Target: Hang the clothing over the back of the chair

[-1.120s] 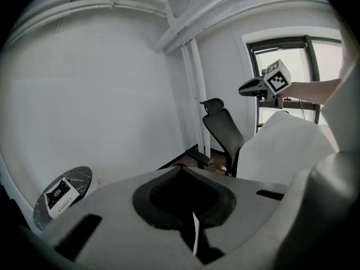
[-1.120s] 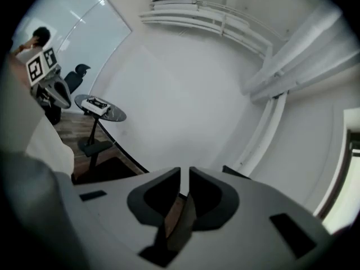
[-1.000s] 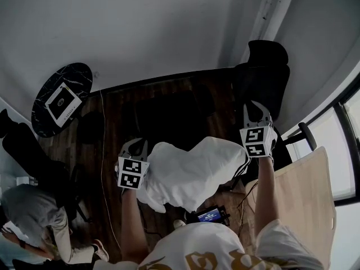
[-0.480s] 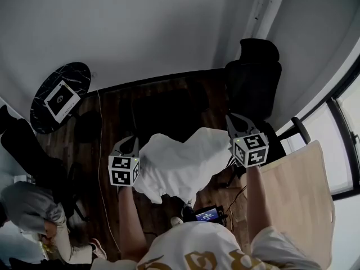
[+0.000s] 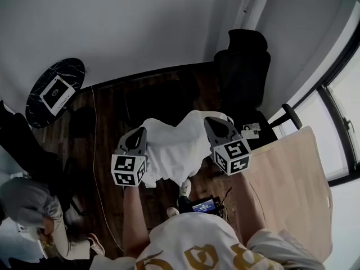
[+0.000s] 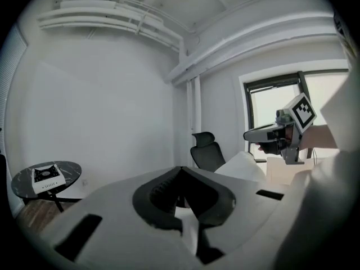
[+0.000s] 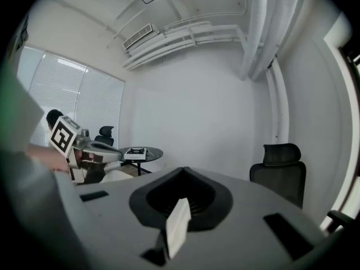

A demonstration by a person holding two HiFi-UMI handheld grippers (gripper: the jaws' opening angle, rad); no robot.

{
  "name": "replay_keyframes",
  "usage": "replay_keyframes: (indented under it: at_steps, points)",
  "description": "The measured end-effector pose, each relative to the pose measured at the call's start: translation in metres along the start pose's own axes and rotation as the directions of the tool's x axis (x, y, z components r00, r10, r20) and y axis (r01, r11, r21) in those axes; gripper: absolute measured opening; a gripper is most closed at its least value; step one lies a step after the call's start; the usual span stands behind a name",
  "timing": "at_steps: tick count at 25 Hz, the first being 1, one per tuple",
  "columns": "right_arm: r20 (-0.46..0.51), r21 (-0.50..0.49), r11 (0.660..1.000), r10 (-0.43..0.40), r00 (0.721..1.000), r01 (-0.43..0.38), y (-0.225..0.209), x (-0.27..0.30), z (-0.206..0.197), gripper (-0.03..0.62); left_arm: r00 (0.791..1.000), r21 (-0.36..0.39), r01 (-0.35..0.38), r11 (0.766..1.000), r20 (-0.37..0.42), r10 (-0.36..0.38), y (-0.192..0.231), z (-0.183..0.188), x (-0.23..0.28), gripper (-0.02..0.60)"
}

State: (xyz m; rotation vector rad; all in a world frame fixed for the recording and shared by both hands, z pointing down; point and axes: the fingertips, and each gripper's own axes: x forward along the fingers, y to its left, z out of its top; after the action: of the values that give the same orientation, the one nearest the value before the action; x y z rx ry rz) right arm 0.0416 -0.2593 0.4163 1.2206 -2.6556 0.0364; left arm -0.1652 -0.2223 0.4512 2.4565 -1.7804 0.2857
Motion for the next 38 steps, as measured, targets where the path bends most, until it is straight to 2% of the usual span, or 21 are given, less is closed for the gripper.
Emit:
replay_keyframes:
  at_steps: [3,5,13,18,28,34,38]
  points:
    - [0.032,0.014,1.0,-0.007,0.999,0.006,0.012,-0.019,0.003,0.012,0.998,-0.029,0.024,0.999,0.064,-0.022,-0.019,0.016,-0.009,0.021]
    - [0.037,0.018,1.0,-0.016,0.999,0.015,0.021,-0.029,-0.001,0.012,0.996,-0.044,0.039,0.998,0.08,-0.036,-0.03,0.018,-0.015,0.021]
    - [0.033,0.045,0.999,0.014,0.999,-0.016,0.047,-0.055,-0.015,0.011,0.998,-0.06,0.011,0.998,0.061,-0.008,-0.047,0.003,-0.037,0.021]
    - [0.015,0.04,0.999,-0.001,1.0,0.0,0.05,-0.064,-0.019,0.011,1.0,0.022,0.005,1.0,0.015,-0.006,-0.054,-0.007,-0.046,0.021]
    - [-0.025,0.038,0.999,-0.003,1.0,0.004,0.064,-0.065,-0.031,0.011,1.0,-0.008,-0.001,1.0,0.003,0.001,-0.046,-0.023,-0.066,0.021]
    - [-0.046,-0.025,1.0,0.011,0.999,-0.012,0.073,-0.066,-0.036,0.011,1.0,0.004,0.019,1.0,-0.007,-0.019,-0.053,-0.03,-0.066,0.021]
    - [-0.058,-0.039,0.999,0.02,0.998,-0.022,0.075,-0.063,-0.04,0.011,1.0,0.028,0.003,1.0,-0.015,-0.002,-0.052,-0.029,-0.067,0.021]
